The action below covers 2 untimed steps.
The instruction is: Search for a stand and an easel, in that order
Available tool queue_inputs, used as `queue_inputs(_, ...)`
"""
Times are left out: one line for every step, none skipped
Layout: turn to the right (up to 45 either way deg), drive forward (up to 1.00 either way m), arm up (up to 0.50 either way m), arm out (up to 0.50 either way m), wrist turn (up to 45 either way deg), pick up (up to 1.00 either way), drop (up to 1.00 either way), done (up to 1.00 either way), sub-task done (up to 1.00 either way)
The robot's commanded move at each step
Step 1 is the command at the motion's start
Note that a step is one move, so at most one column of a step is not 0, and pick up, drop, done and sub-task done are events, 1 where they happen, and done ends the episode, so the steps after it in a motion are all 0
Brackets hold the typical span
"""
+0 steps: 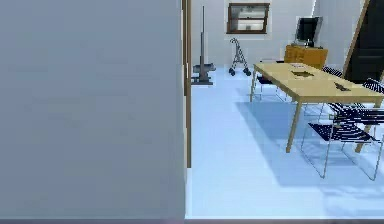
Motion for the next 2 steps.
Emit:
queue_inputs(-45.0,0.0,0.0,0.0,0.0,0.0,0.0,0.0,0.0)
queue_inputs(-9.0,0.0,0.0,0.0,0.0,0.0,0.0,0.0,0.0)
